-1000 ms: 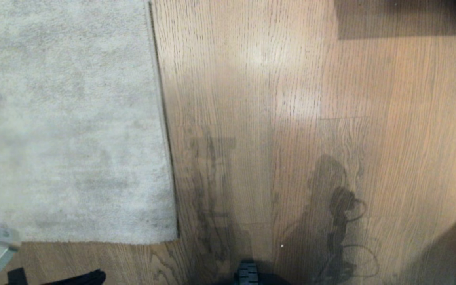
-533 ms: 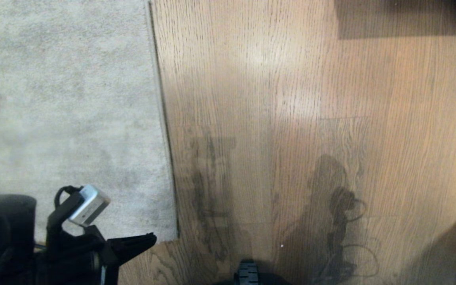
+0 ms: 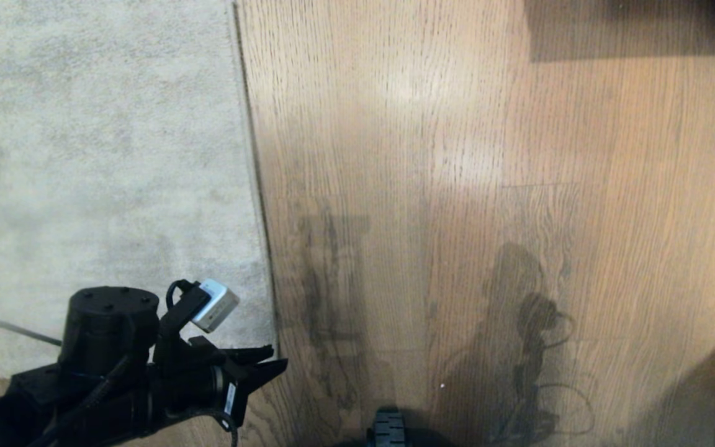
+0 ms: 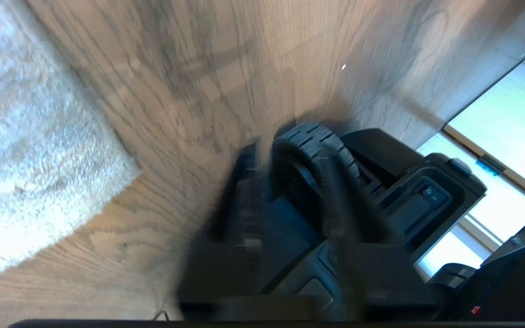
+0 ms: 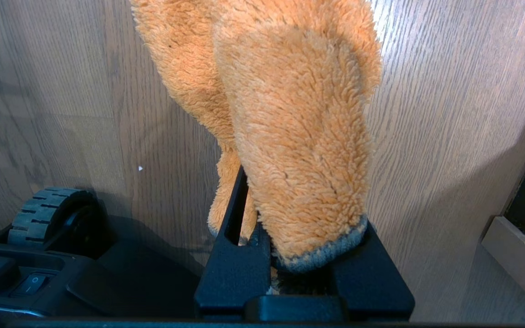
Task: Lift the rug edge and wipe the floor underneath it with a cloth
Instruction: Lift up the carpet
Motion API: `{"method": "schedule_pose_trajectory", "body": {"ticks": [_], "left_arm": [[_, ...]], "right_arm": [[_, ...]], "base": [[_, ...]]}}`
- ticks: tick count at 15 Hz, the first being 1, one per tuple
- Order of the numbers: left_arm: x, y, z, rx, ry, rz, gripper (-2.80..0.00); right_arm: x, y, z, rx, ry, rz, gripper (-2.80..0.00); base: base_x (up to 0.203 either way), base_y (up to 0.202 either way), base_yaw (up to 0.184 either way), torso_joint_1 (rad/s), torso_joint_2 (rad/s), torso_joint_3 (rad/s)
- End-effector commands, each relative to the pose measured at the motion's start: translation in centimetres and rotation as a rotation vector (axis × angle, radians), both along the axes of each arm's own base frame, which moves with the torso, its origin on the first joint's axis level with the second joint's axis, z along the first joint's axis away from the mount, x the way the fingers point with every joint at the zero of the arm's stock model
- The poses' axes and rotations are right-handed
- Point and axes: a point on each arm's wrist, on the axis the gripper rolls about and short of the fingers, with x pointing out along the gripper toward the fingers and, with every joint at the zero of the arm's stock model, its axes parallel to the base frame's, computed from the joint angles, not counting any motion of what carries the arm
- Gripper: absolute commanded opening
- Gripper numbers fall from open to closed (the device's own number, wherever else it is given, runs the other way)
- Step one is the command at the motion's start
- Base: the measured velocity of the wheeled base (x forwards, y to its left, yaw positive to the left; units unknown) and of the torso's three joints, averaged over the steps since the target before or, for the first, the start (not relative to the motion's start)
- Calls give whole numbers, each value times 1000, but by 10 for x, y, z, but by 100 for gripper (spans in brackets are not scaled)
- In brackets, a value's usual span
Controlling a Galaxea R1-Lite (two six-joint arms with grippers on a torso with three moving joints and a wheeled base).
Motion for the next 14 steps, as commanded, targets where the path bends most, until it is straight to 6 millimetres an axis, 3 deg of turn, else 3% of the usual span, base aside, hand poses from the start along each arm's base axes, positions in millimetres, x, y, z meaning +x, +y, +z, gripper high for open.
{"method": "schedule_pose_trajectory", "body": {"ticks": [1, 8, 14], "left_arm": [[3, -2, -6, 7, 28, 7, 0], [13, -24, -7, 175, 1, 178, 0], [10, -29, 13, 364, 134, 269, 0]], "right_arm": [[0, 0, 0, -1, 1, 1, -280], [0, 0, 0, -1, 1, 1, -280], [0, 0, 0, -1, 1, 1, -280]], "base": [[0, 0, 0, 0, 0, 0], [0, 0, 0, 0, 0, 0], [0, 0, 0, 0, 0, 0]]}}
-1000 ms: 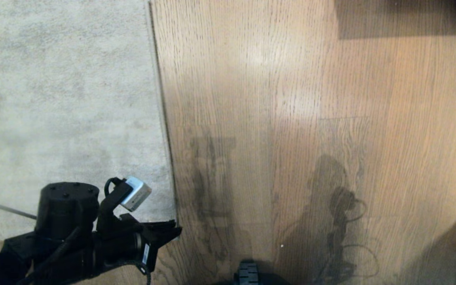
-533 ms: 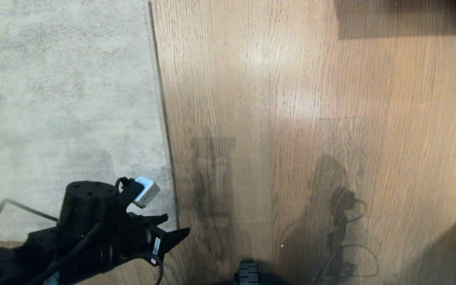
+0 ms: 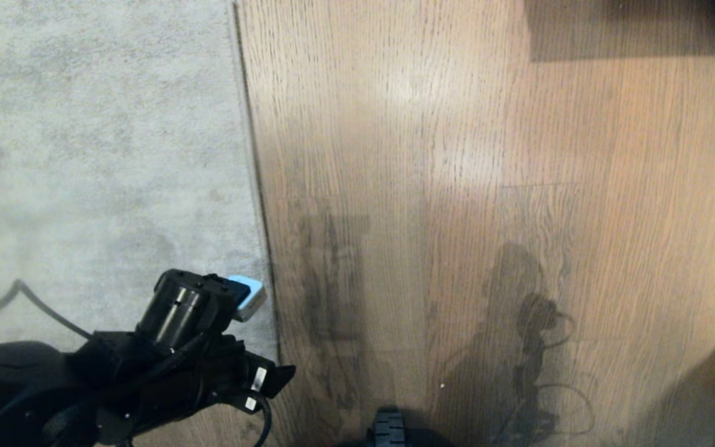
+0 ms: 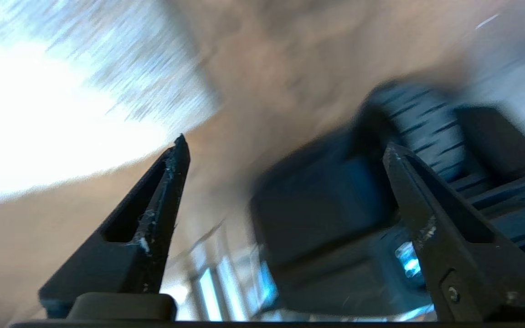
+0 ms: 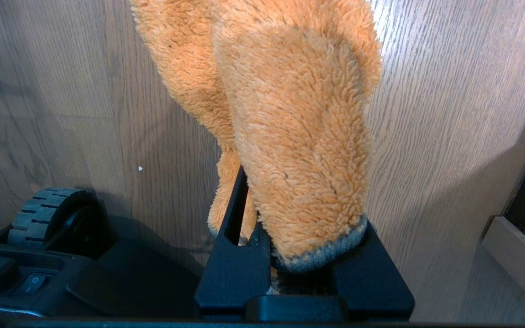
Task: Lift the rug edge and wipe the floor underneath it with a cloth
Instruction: Lift up the carpet
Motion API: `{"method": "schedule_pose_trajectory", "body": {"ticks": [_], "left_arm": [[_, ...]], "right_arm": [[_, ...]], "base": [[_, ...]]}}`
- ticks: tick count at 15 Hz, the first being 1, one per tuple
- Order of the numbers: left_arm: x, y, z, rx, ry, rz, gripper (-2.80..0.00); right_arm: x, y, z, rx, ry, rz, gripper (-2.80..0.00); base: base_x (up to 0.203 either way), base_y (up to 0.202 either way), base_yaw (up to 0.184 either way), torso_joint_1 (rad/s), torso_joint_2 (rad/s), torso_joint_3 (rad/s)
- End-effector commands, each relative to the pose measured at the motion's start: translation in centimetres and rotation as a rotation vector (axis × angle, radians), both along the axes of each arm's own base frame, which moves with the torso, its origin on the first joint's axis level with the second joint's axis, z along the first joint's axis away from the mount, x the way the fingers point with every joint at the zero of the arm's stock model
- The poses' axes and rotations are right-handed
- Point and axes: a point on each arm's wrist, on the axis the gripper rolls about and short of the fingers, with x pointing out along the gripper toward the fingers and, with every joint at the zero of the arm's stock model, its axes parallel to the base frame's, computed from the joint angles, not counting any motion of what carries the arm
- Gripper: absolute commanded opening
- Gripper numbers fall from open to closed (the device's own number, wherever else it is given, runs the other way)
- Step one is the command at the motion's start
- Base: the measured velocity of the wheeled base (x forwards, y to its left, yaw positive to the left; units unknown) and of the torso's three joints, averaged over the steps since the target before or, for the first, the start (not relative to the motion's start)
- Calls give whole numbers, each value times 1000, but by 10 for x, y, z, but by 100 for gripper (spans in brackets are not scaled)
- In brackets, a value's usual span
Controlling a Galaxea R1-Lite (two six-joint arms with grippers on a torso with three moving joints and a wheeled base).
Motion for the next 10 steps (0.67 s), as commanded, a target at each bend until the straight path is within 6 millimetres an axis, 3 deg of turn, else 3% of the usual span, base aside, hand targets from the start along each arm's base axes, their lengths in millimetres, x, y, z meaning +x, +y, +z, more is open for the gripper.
{"method": "schedule_pose_trajectory", "body": {"ticks": [1, 10], "left_arm": [[-2, 2, 9, 76, 22, 41, 0], [15, 8, -4, 308, -14, 236, 0]], "right_arm": [[0, 0, 0, -1, 1, 1, -280], [0, 0, 0, -1, 1, 1, -280]], "base": [[0, 0, 0, 0, 0, 0], [0, 0, 0, 0, 0, 0]]}}
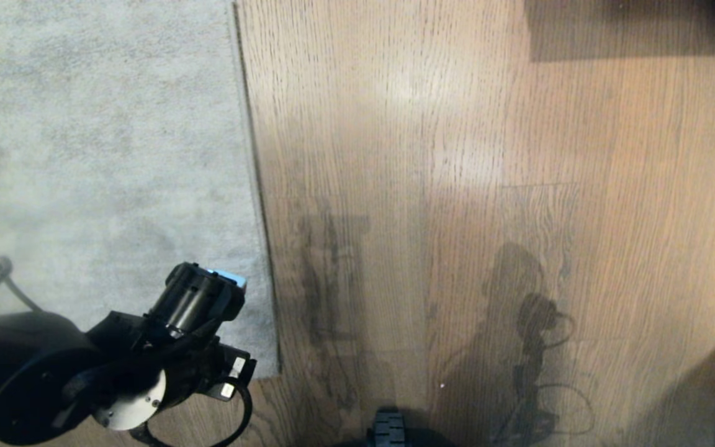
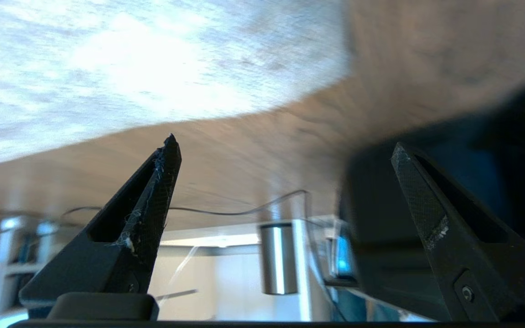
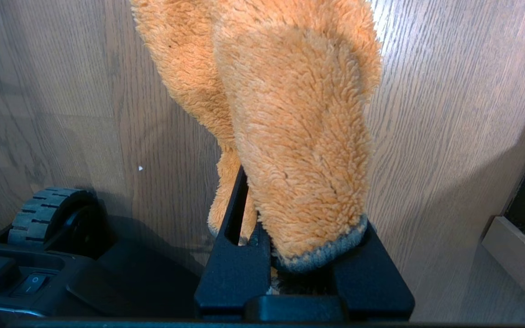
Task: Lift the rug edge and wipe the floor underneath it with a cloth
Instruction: Lift up the carpet
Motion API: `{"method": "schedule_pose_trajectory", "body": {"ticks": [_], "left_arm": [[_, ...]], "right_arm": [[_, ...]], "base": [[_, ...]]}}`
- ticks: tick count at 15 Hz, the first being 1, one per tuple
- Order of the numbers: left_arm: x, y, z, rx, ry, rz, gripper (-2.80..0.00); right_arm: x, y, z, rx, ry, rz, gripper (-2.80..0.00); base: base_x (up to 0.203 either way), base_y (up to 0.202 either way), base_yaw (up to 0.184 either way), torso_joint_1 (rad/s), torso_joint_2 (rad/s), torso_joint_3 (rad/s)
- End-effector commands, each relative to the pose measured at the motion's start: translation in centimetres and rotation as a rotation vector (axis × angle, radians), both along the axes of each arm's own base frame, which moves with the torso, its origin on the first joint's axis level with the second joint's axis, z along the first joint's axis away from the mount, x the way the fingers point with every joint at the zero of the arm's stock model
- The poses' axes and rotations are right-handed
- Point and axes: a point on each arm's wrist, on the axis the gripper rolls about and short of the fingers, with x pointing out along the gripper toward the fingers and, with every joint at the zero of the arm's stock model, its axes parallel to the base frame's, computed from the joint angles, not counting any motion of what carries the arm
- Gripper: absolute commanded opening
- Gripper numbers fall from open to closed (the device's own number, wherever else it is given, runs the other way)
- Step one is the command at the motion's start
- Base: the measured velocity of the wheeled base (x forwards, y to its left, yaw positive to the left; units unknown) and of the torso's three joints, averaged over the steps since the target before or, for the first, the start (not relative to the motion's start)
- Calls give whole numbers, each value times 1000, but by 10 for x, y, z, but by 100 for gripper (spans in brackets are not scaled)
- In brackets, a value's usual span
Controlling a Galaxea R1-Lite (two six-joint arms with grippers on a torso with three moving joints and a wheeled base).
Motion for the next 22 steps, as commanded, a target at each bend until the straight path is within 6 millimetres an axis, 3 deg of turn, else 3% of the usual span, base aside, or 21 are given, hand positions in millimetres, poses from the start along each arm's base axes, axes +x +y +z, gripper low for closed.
{"method": "schedule_pose_trajectory", "body": {"ticks": [1, 12, 22], "left_arm": [[6, -3, -7, 53, -1, 28, 0], [26, -10, -19, 175, -47, 116, 0], [47, -30, -26, 205, -97, 162, 0]], "right_arm": [[0, 0, 0, -1, 1, 1, -280], [0, 0, 0, -1, 1, 1, -280], [0, 0, 0, -1, 1, 1, -280]], "base": [[0, 0, 0, 0, 0, 0], [0, 0, 0, 0, 0, 0], [0, 0, 0, 0, 0, 0]]}}
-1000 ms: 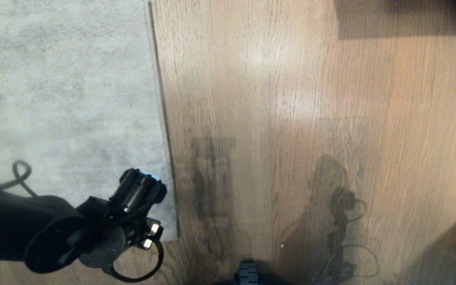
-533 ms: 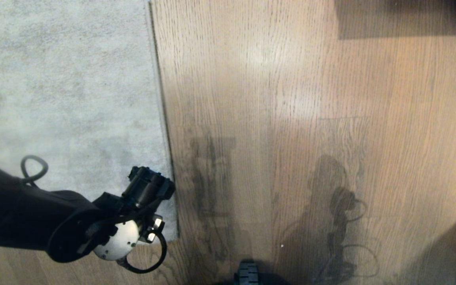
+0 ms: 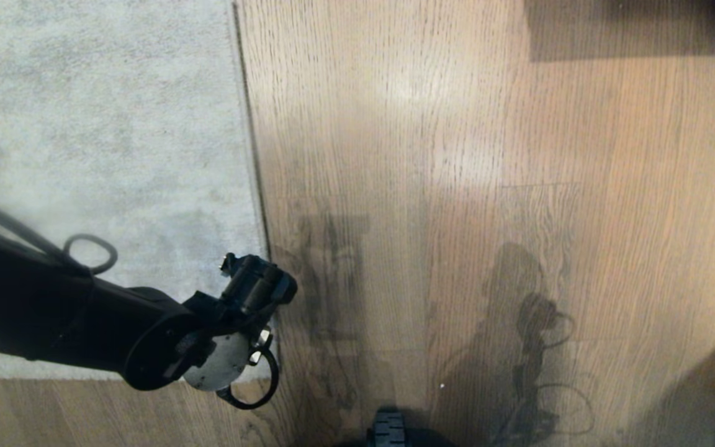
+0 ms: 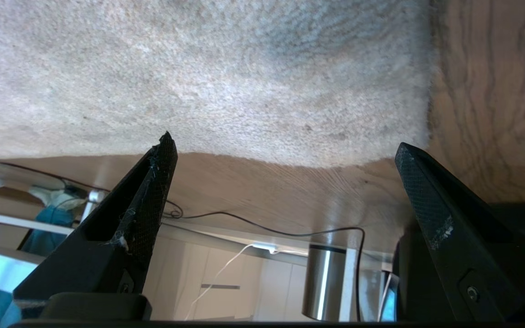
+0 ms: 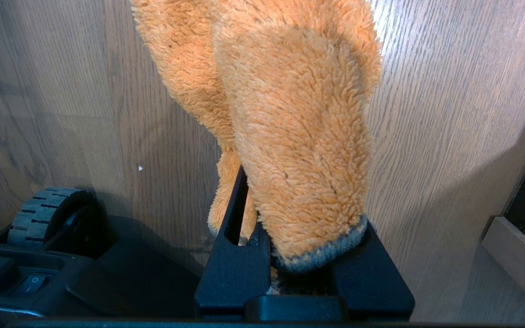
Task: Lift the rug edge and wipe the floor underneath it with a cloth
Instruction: Lift up the carpet
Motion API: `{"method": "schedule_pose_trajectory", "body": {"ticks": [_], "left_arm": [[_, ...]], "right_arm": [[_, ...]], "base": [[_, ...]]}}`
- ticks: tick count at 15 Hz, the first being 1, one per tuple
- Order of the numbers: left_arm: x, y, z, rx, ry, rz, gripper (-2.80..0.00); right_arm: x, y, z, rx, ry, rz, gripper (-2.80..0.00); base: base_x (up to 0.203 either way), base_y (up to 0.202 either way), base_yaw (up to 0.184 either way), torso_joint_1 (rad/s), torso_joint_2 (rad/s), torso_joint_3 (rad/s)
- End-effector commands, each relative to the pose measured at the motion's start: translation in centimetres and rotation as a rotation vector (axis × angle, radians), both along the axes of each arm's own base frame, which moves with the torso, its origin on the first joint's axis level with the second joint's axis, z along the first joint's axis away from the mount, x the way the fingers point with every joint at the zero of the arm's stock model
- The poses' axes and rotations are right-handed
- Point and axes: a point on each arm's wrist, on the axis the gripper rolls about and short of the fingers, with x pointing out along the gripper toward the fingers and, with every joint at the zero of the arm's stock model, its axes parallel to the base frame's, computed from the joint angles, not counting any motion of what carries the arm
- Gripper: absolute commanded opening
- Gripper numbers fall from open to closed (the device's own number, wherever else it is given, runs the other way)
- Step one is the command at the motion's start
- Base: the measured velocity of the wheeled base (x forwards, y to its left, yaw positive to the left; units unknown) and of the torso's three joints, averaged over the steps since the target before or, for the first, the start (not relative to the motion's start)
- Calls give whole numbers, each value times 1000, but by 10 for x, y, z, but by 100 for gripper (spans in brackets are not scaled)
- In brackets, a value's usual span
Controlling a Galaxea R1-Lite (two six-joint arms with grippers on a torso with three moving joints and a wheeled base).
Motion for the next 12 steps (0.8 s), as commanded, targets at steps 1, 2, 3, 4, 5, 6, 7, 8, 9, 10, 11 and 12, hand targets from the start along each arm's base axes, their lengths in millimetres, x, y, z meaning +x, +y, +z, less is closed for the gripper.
{"method": "schedule_pose_trajectory", "body": {"ticks": [1, 2, 3, 4, 5, 6, 7, 8, 9, 10, 11, 12], "left_arm": [[3, 0, -4, 17, 3, 14, 0], [5, 0, -6, 34, 0, 25, 0], [6, 0, -8, 58, -8, 40, 0], [7, 0, -11, 84, -14, 58, 0], [8, 0, -15, 107, -26, 82, 0], [10, -1, -17, 115, -34, 94, 0], [11, -2, -17, 113, -40, 96, 0], [14, -4, -17, 98, -59, 97, 0], [18, -7, -21, 82, -86, 101, 0], [23, -11, -23, 69, -122, 105, 0], [28, -15, -28, 58, -158, 111, 0], [29, -18, -30, 54, -172, 109, 0]], "right_arm": [[0, 0, 0, -1, 1, 1, -280], [0, 0, 0, -1, 1, 1, -280], [0, 0, 0, -1, 1, 1, -280], [0, 0, 0, -1, 1, 1, -280], [0, 0, 0, -1, 1, 1, -280], [0, 0, 0, -1, 1, 1, -280], [0, 0, 0, -1, 1, 1, -280], [0, 0, 0, -1, 1, 1, -280], [0, 0, 0, -1, 1, 1, -280], [0, 0, 0, -1, 1, 1, -280], [0, 0, 0, -1, 1, 1, -280], [0, 0, 0, -1, 1, 1, -280]], "base": [[0, 0, 0, 0, 0, 0], [0, 0, 0, 0, 0, 0], [0, 0, 0, 0, 0, 0], [0, 0, 0, 0, 0, 0], [0, 0, 0, 0, 0, 0], [0, 0, 0, 0, 0, 0], [0, 0, 0, 0, 0, 0], [0, 0, 0, 0, 0, 0], [0, 0, 0, 0, 0, 0], [0, 0, 0, 0, 0, 0], [0, 0, 0, 0, 0, 0], [0, 0, 0, 0, 0, 0]]}}
